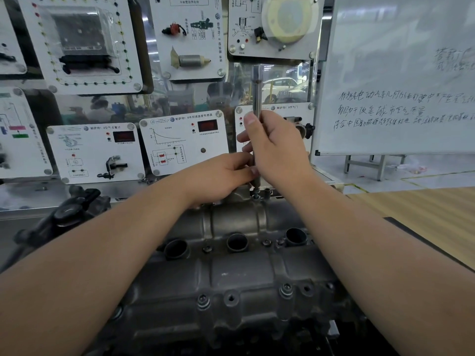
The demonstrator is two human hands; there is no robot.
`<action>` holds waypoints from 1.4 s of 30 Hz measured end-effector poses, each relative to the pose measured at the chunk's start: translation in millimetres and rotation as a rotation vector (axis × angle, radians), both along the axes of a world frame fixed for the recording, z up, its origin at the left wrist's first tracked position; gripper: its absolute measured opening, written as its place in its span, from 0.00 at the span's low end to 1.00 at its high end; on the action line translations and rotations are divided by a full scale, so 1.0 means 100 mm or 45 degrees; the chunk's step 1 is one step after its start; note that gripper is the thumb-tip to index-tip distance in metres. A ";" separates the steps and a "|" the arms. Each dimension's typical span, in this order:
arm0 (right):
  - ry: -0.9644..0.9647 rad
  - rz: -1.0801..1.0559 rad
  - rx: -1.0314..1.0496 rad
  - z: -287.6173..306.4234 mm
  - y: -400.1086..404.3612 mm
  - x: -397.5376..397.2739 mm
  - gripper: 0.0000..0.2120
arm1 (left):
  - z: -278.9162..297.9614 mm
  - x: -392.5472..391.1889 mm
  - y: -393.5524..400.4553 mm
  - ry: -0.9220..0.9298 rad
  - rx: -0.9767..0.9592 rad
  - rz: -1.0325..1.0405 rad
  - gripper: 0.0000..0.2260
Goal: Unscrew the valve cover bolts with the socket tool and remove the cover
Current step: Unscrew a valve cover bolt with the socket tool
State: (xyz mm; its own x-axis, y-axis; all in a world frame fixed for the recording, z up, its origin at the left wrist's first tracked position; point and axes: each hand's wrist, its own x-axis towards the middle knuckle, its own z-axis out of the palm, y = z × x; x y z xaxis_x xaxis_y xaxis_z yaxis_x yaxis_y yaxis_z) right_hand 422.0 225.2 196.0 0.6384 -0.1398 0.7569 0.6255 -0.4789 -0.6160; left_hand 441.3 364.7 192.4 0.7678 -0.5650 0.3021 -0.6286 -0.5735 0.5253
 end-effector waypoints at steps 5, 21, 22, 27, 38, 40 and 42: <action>0.012 0.043 0.023 0.00 -0.01 0.00 0.04 | 0.00 0.00 -0.01 0.004 0.003 0.023 0.13; -0.046 0.070 0.023 0.02 0.00 -0.02 0.04 | 0.02 -0.04 -0.01 0.009 0.016 0.023 0.13; -0.052 0.059 0.017 0.02 0.00 -0.03 0.07 | 0.02 -0.05 -0.01 0.015 0.011 0.018 0.14; -0.045 0.069 0.052 0.04 0.02 -0.05 0.10 | 0.01 -0.05 0.00 0.000 0.018 0.028 0.14; -0.073 0.057 0.029 0.04 0.01 -0.04 0.08 | -0.02 0.00 0.00 0.001 -0.003 0.002 0.13; -0.059 0.043 0.031 0.04 0.01 -0.04 0.11 | -0.02 0.00 0.01 0.012 -0.017 -0.006 0.13; -0.055 0.033 0.034 0.05 0.02 -0.04 0.12 | -0.01 0.02 0.01 0.001 -0.011 -0.010 0.12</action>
State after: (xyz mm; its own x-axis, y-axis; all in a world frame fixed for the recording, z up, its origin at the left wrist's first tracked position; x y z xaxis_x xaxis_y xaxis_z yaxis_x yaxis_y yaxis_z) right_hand 417.9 226.8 200.6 0.6087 -0.1443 0.7802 0.6639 -0.4457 -0.6005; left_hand 443.1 365.8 190.9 0.7633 -0.5685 0.3067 -0.6330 -0.5636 0.5307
